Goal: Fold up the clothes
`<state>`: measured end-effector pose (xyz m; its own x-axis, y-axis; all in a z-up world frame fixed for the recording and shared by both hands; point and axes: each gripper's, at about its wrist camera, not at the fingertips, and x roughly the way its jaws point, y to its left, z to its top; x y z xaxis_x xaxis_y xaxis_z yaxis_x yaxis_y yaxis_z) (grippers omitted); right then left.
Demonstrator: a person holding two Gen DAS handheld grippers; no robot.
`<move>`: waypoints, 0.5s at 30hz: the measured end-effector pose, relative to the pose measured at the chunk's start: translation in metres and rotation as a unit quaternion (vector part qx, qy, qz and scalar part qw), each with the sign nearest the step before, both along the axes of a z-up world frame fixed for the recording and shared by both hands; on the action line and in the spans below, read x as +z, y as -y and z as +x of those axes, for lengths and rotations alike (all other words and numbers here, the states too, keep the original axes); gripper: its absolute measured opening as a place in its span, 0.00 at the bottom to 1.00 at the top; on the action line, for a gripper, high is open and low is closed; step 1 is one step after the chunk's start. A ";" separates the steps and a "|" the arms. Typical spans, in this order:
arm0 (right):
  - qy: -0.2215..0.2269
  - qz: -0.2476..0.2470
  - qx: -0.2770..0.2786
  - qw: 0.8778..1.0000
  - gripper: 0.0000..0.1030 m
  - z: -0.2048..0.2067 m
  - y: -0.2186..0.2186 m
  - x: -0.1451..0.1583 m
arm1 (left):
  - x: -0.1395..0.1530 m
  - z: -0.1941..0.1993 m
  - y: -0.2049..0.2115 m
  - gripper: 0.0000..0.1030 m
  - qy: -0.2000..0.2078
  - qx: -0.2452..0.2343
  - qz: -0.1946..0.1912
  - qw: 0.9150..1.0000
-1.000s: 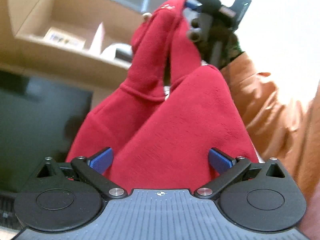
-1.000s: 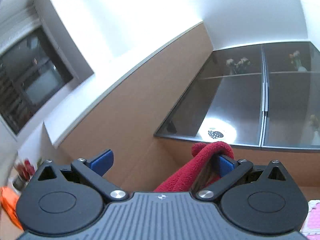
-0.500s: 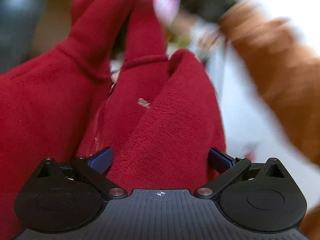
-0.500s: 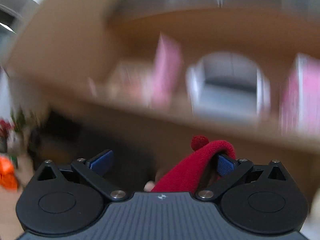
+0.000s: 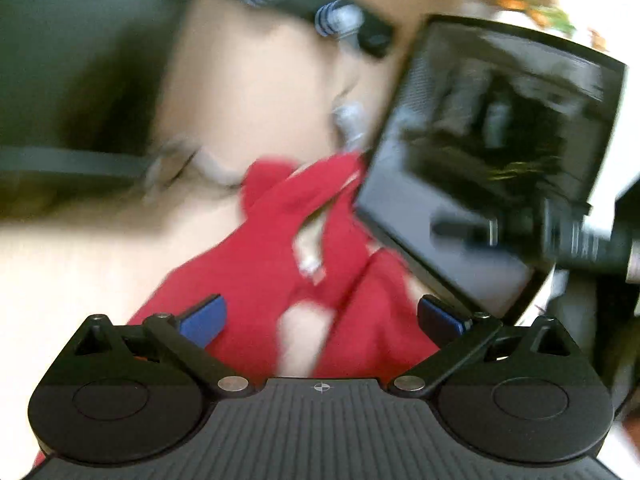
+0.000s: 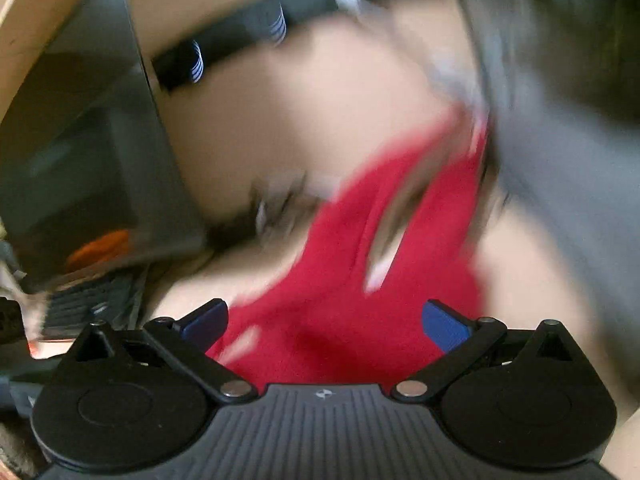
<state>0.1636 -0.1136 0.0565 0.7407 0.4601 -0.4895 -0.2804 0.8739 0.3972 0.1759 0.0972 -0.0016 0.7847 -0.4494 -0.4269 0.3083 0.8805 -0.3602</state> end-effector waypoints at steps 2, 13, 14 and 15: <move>-0.026 0.008 0.038 0.999 1.00 0.006 -0.016 -0.026 | 0.003 -0.021 -0.022 1.00 -0.014 0.034 -0.004 0.999; 0.056 -0.055 0.153 0.985 1.00 0.082 -0.099 -0.023 | 0.057 -0.154 -0.127 1.00 -0.005 0.264 0.092 0.960; 0.073 -0.067 0.130 0.987 1.00 0.071 -0.090 -0.010 | 0.060 -0.161 -0.125 1.00 -0.006 0.277 0.118 0.953; 0.094 -0.081 0.124 0.985 1.00 0.052 -0.080 0.003 | 0.064 -0.168 -0.123 1.00 -0.002 0.285 0.140 0.948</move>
<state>0.2158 -0.0337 0.0598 0.7002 0.5644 -0.4372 -0.5475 0.8175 0.1787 0.0076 0.2203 0.0623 0.8646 0.1780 -0.4699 -0.2464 0.9652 -0.0878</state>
